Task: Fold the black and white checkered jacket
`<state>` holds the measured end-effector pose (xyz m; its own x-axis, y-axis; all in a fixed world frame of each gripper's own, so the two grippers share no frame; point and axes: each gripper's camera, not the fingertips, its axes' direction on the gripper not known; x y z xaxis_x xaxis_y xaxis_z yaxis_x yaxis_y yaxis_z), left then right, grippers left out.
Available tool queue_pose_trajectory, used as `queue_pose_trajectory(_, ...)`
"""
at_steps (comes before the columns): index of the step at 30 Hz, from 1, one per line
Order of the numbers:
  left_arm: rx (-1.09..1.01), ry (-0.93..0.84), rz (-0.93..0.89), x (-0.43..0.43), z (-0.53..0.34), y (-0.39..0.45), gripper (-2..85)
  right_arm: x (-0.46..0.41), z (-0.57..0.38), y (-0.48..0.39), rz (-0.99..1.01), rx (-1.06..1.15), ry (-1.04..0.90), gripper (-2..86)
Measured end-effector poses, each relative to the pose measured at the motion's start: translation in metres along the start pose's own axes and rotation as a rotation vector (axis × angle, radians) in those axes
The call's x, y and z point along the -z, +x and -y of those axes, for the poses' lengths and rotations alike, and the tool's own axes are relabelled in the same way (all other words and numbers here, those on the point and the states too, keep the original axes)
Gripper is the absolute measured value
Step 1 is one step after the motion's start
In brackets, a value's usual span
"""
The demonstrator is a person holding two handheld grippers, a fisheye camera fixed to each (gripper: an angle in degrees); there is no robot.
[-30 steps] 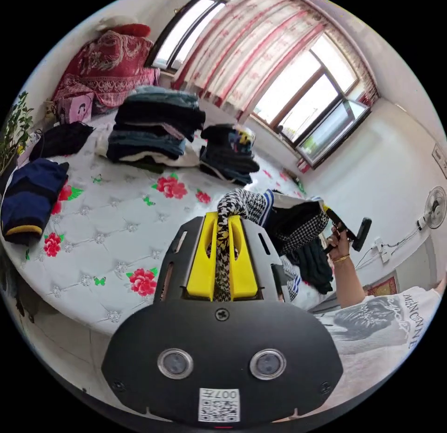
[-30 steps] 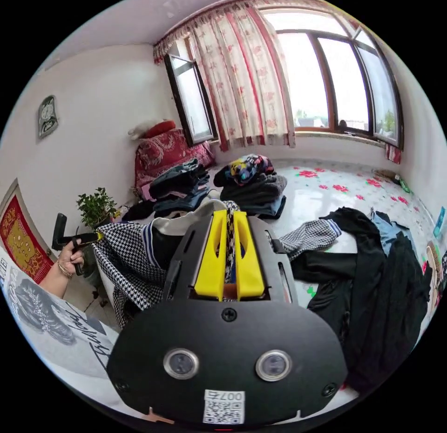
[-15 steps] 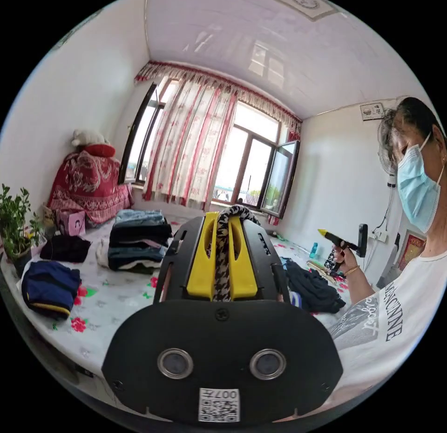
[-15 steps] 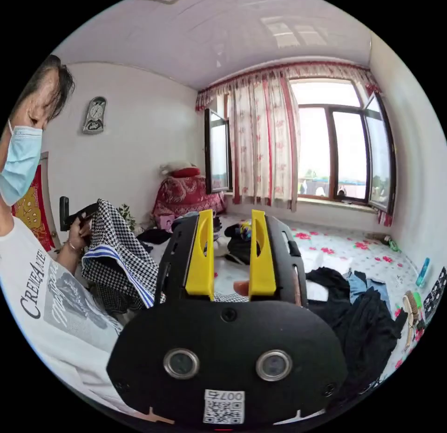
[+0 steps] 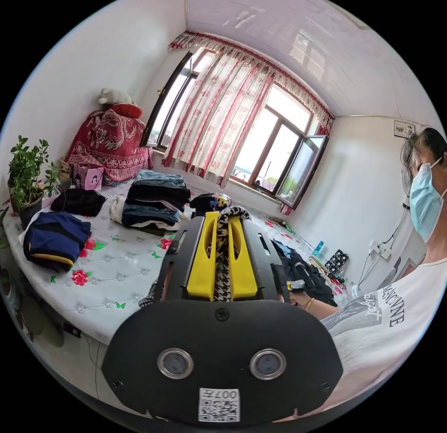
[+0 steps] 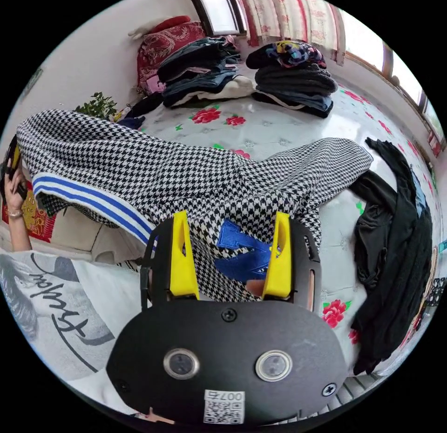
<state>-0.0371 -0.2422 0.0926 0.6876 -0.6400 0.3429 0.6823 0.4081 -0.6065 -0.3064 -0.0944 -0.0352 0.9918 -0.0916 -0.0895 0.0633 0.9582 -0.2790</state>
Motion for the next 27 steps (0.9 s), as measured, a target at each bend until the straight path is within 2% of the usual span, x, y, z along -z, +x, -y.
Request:
queue_pose_trajectory(4,-0.004,0.009,0.000,0.017,0.000,-0.003,3.1,-0.055,0.020,0.034,0.047,-0.121,-0.228,12.6)
queue_pose_trajectory(5,0.004,0.013,-0.003,0.019,0.000,-0.005,3.1,-0.062,0.017,0.041,0.085,-0.133,-0.238,10.2)
queue_pose_trajectory(7,0.027,0.014,-0.005,0.027,-0.001,-0.010,3.1,-0.045,0.008,0.052,0.178,-0.131,-0.135,6.5)
queue_pose_trajectory(10,0.037,0.034,0.004,0.038,0.001,-0.013,3.0,0.018,-0.016,0.088,0.435,-0.198,0.178,2.7)
queue_pose_trajectory(12,0.041,0.054,-0.003,0.045,0.004,-0.013,3.0,0.076,-0.047,0.124,0.623,-0.304,0.460,1.4)
queue_pose_trajectory(13,0.039,0.086,-0.028,0.052,0.006,-0.011,3.0,0.092,-0.055,0.130,0.656,-0.316,0.526,1.2)
queue_pose_trajectory(15,0.045,0.165,-0.094,0.069,0.010,-0.009,3.0,0.165,-0.090,0.141,0.744,-0.281,0.804,0.7)
queue_pose_trajectory(16,0.043,0.224,-0.131,0.083,0.015,-0.006,3.0,0.185,-0.100,0.141,0.746,-0.257,0.872,0.6)
queue_pose_trajectory(18,0.002,0.328,-0.169,0.109,0.022,0.005,2.9,0.265,-0.151,0.131,0.744,-0.115,1.176,0.5)
queue_pose_trajectory(19,-0.048,0.400,-0.175,0.128,0.027,0.016,2.9,0.283,-0.165,0.127,0.749,-0.072,1.252,0.5)
queue_pose_trajectory(21,-0.133,0.501,-0.172,0.156,0.034,0.034,2.9,0.353,-0.218,0.101,0.676,0.087,1.500,0.5)
queue_pose_trajectory(22,-0.180,0.561,-0.174,0.171,0.037,0.045,2.9,0.368,-0.231,0.092,0.638,0.122,1.553,0.6)
queue_pose_trajectory(24,-0.236,0.661,-0.159,0.189,0.040,0.059,3.0,0.417,-0.277,0.050,0.442,0.211,1.731,0.6)
queue_pose_trajectory(25,-0.268,0.724,-0.125,0.197,0.039,0.069,3.0,0.426,-0.287,0.038,0.390,0.218,1.772,0.6)
queue_pose_trajectory(27,-0.311,0.803,-0.035,0.199,0.039,0.085,3.0,0.444,-0.312,-0.007,0.156,0.177,1.888,0.8)
